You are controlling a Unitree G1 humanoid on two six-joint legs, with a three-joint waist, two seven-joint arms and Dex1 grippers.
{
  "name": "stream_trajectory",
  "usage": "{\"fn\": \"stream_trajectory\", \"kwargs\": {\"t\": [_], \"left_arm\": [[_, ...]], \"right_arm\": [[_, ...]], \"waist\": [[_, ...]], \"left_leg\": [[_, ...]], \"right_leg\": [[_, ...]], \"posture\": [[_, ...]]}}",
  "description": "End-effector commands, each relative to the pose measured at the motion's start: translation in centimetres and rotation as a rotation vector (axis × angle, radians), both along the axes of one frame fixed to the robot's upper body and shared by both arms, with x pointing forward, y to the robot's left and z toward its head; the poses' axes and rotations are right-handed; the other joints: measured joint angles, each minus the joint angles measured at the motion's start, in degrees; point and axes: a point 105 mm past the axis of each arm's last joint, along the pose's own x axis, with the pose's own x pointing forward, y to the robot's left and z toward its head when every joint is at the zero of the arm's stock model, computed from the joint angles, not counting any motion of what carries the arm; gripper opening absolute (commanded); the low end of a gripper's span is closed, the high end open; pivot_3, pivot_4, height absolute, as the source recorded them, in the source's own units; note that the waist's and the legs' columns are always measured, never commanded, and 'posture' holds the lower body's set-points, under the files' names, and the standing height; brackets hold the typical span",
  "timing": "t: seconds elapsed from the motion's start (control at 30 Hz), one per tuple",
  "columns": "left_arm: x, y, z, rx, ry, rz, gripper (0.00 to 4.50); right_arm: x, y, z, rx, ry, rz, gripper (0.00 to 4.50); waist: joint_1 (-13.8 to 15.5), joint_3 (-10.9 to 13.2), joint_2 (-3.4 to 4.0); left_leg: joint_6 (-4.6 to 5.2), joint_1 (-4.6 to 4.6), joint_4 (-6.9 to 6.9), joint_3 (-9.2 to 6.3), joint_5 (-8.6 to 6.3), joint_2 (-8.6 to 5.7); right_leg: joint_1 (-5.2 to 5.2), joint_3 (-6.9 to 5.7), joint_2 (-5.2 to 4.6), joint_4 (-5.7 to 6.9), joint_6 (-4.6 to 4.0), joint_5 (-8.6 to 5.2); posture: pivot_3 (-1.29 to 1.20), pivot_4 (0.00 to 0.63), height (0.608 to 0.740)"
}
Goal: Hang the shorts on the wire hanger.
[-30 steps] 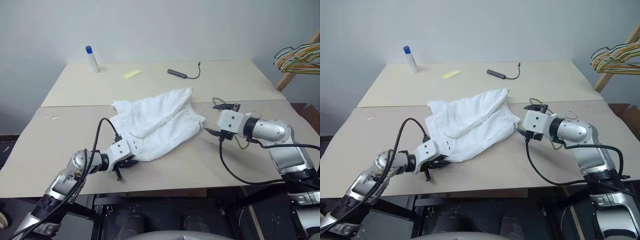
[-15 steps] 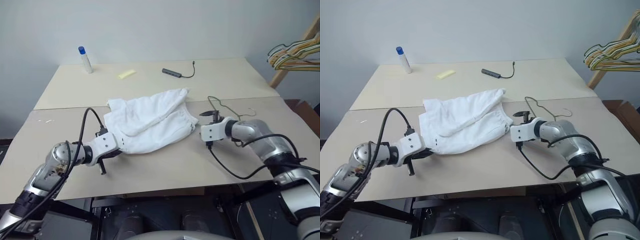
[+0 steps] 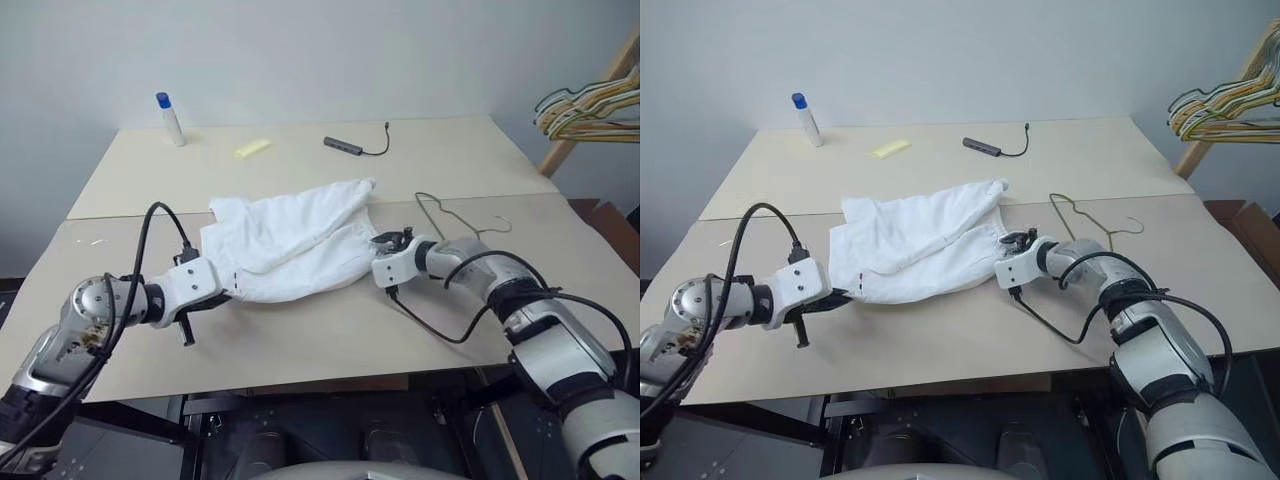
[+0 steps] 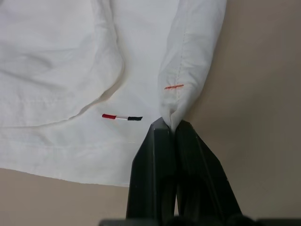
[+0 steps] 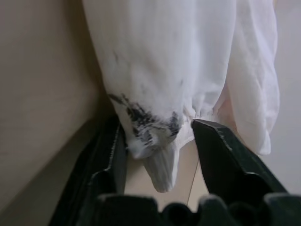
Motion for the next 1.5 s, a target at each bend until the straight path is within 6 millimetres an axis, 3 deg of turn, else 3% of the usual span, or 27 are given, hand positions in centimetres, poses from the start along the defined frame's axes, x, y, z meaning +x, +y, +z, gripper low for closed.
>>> {"fn": "stream_trajectory", "kwargs": {"t": [0.03, 0.13, 0.17, 0.3, 0.5, 0.6, 0.63, 0.7, 0.8, 0.87, 0.93, 1.0, 1.03, 1.07, 1.13, 1.2, 1.27, 1.33, 1.43, 1.5], "left_arm": [[0.4, 0.7, 1.0, 0.019, -0.052, 0.017, 0.00], [0.5, 0.8, 0.8, 0.012, -0.053, 0.031, 0.00], [0.5, 0.9, 0.7, 0.007, -0.053, 0.038, 0.00], [0.1, 1.3, 0.6, 0.019, -0.066, 0.018, 0.00], [-3.6, 1.6, 1.8, 0.021, 0.033, -0.144, 0.00], [-4.5, 2.0, 1.6, 0.060, 0.078, -0.202, 0.00], [-4.2, 1.9, 1.7, 0.051, 0.068, -0.207, 0.00], [-1.6, 1.4, 2.3, 0.026, -0.021, -0.148, 0.00], [5.5, 1.6, 4.3, 0.101, -0.292, 0.067, 0.00], [10.4, 2.1, 8.4, 0.077, -0.535, 0.276, 0.00], [13.3, 1.8, 15.6, -0.079, -0.826, 0.437, 0.00], [13.3, 2.2, 23.2, -0.299, -1.105, 0.575, 0.00], [12.6, 2.7, 25.8, -0.365, -1.221, 0.625, 0.00], [11.6, 3.0, 27.8, -0.426, -1.322, 0.636, 0.00], [9.3, 3.6, 30.4, -0.493, -1.473, 0.626, 0.00], [7.4, 4.0, 31.4, -0.565, -1.554, 0.600, 0.00], [6.8, 4.4, 30.8, -0.562, -1.540, 0.596, 0.00], [7.0, 4.0, 28.4, -0.470, -1.453, 0.524, 0.00], [7.2, 3.0, 22.1, -0.340, -1.215, 0.383, 0.00], [6.4, 2.4, 17.6, -0.285, -1.031, 0.288, 0.00]], "right_arm": [[0.3, 0.4, 1.1, 0.013, -0.028, 0.025, 1.20], [-0.1, 0.1, 1.1, 0.024, -0.003, 0.031, 0.19], [-0.2, 0.0, 1.2, 0.027, 0.000, 0.035, 0.07], [-2.0, -0.3, 2.7, 0.061, 0.037, 0.084, 0.07], [-8.3, 0.4, 5.9, 0.079, 0.189, 0.216, 0.07], [-10.0, 0.7, 7.3, 0.097, 0.267, 0.235, 0.07], [-9.9, 0.8, 7.8, 0.122, 0.308, 0.214, 0.07], [-8.3, 1.0, 8.8, 0.181, 0.332, 0.137, 0.07], [-3.4, 1.6, 11.3, 0.309, 0.252, -0.026, 0.07], [1.2, 1.6, 15.1, 0.437, 0.059, -0.208, 0.07], [4.8, 0.5, 21.3, 0.551, -0.294, -0.370, 0.07], [5.1, -0.5, 27.7, 0.675, -0.626, -0.424, 0.07], [4.7, -0.8, 29.8, 0.714, -0.738, -0.421, 0.07], [4.0, -0.9, 31.4, 0.738, -0.835, -0.397, 0.07], [2.5, -0.8, 33.2, 0.763, -0.970, -0.333, 0.07], [1.6, -0.6, 33.1, 0.763, -1.009, -0.278, 0.07], [1.5, -0.1, 31.1, 0.713, -0.969, -0.234, 0.07], [2.0, 0.3, 27.8, 0.644, -0.865, -0.211, 0.07], [2.0, 1.1, 22.0, 0.512, -0.718, -0.137, 0.07], [1.7, 1.5, 18.4, 0.447, -0.625, -0.092, 0.07]], "waist": [[0.2, 0.0, 0.00], [0.2, 0.0, 0.00], [0.2, 0.0, 0.00], [0.7, 0.0, 0.00], [1.0, 0.0, 0.00], [0.8, 0.0, 0.00], [0.8, 0.0, 0.00], [1.0, 0.1, 0.00], [1.3, 0.1, -0.07], [1.5, 0.1, -0.14], [1.4, 0.1, -0.27], [1.8, 0.0, -0.42], [1.7, -0.1, -0.54], [1.5, -0.1, -0.54], [0.6, -0.3, -0.53], [-0.3, -0.3, -0.53], [-1.3, -0.3, -0.52], [-2.3, -0.3, -0.52], [-3.2, -0.3, -0.47], [-3.4, -0.3, -0.48]], "left_leg": [[0.00, 0.00, 0.00, 0.00, 0.00, 0.00], [-0.01, 0.00, -0.02, 0.00, 0.01, 0.00], [-0.01, 0.00, -0.02, 0.00, 0.01, 0.00], [0.01, -0.02, -0.02, -0.01, -0.01, 0.00], [0.51, -0.19, -0.06, -0.05, -0.30, 0.09], [0.58, -0.09, -0.05, 0.02, -0.34, 0.11], [0.59, -0.03, -0.05, 0.05, -0.34, 0.12], [0.58, 0.10, -0.03, 0.09, -0.34, 0.14], [0.53, 0.70, 0.01, 0.11, -0.21, 0.12], [0.38, 1.00, -0.02, 0.02, -0.09, 0.11], [0.23, 0.81, -0.10, -0.06, 0.07, 0.11], [-0.44, -0.02, -0.08, -0.08, 0.45, 0.03], [-0.56, -0.77, -0.06, -0.11, 0.54, -0.02], [-0.70, -1.41, -0.10, -0.22, 0.67, -0.05], [-0.75, -1.38, -0.63, -0.22, 0.67, -0.06], [-0.77, -0.99, -1.27, -0.15, 0.66, -0.09], [-0.78, -1.00, -1.43, -0.21, 0.65, -0.04], [-0.78, -1.03, -1.36, -0.18, 0.65, -0.06], [-0.71, -0.97, -1.05, -0.04, 0.77, -0.04], [-0.66, -0.32, -1.00, 0.01, 0.79, -0.02]], "right_leg": [[0.00, 0.00, 0.00, 0.00, 0.00, 0.00], [-0.03, 0.01, 0.00, 0.01, 0.00, 0.00], [-0.03, 0.01, 0.00, 0.02, 0.00, 0.00], [-0.03, 0.00, 0.00, -0.01, 0.00, 0.00], [-0.18, -0.03, -0.01, -0.09, -0.02, -0.03], [-0.17, -0.01, -0.03, -0.10, -0.06, -0.07], [-0.13, 0.00, -0.02, -0.07, -0.08, -0.07], [-0.01, -0.03, 0.00, -0.01, -0.12, -0.09], [0.58, -0.07, 0.06, 0.10, -0.19, -0.07], [0.96, -0.15, 0.11, 0.09, -0.22, -0.01], [0.71, -0.23, 0.14, 0.15, -0.28, 0.05], [-0.27, -0.18, 0.05, 0.82, -0.35, 0.08], [-1.14, -0.18, 0.00, 0.92, -0.38, 0.11], [-1.88, -0.19, 0.00, 0.94, -0.42, 0.14], [-2.17, -0.40, -0.02, 0.98, -0.44, 0.14], [-2.04, -0.88, -0.19, 0.88, -0.44, 0.13], [-1.93, -1.39, -0.26, 0.59, -0.45, 0.09], [-1.83, -1.51, -0.32, 0.47, -0.41, 0.07], [-1.41, -1.49, -0.32, 0.01, -0.56, 0.13], [-0.71, -1.48, -0.33, -0.08, -0.58, 0.16]], "posture": [[0.15, 0.000, 0.740], [0.14, 0.000, 0.740], [0.14, 0.000, 0.740], [0.13, 0.000, 0.740], [0.11, 0.000, 0.740], [0.09, 0.000, 0.740], [0.09, 0.000, 0.740], [0.08, 0.000, 0.740], [0.08, 0.000, 0.740], [0.08, 0.000, 0.740], [0.08, 0.000, 0.740], [0.08, 0.000, 0.740], [0.07, 0.000, 0.740], [0.07, 0.000, 0.740], [0.07, 0.000, 0.740], [0.06, 0.000, 0.740], [0.06, 0.000, 0.740], [0.07, 0.000, 0.740], [0.07, 0.000, 0.740], [0.07, 0.000, 0.740]]}}
